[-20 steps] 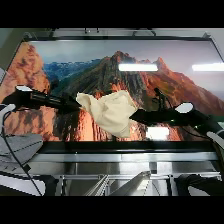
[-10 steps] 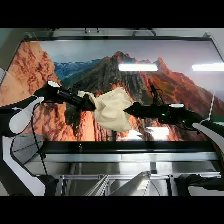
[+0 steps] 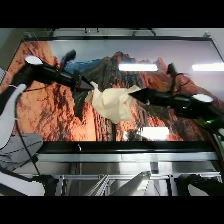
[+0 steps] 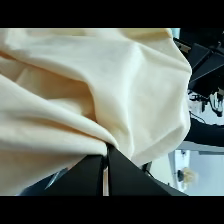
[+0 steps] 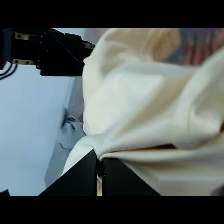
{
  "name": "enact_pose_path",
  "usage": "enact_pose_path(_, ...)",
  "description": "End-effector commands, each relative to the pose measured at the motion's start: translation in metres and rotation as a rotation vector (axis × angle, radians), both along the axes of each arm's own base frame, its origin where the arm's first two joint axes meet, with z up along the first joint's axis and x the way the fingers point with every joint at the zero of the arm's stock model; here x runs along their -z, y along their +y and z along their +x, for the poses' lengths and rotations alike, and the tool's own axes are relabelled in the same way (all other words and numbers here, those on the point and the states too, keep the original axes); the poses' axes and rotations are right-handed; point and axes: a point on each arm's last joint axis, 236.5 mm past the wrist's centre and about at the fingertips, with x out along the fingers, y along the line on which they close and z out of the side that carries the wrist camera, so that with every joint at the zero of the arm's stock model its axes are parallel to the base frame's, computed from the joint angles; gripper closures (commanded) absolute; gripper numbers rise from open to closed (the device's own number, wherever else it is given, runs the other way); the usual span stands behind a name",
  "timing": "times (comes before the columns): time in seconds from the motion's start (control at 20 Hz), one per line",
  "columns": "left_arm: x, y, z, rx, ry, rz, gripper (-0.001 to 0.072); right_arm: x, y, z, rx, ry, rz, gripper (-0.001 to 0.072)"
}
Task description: Fold the shirts.
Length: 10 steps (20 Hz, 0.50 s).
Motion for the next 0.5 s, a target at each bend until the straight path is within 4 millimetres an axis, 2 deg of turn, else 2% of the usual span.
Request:
enact_pose_path(0.0, -0.101, 0.011, -0.029, 0.028, -0.238, 0.012, 0.0691, -0.111, -0.040, -0.028, 0.102, -0.296, 0.025, 0.0687)
enact_pose_path(0.1, -0.130, 0.024, -0.039, -0.011, -0.336, 0.074, 0.0690, -0.148, -0.071, -0.041, 0.222, -0.384, 0.004, 0.0687)
enact_pose_path(0.2, -0.147, 0.035, -0.049, -0.052, -0.396, 0.097, 0.0688, -0.157, -0.091, -0.052, 0.295, -0.399, -0.052, 0.0687)
enact_pose_path(0.3, -0.148, 0.038, -0.061, -0.074, -0.396, 0.100, 0.0686, -0.142, -0.093, -0.057, 0.297, -0.342, -0.108, 0.0687)
enact_pose_path(0.45, -0.116, 0.038, -0.073, -0.053, -0.320, 0.099, 0.0685, -0.104, -0.077, -0.053, 0.225, -0.250, -0.166, 0.0687)
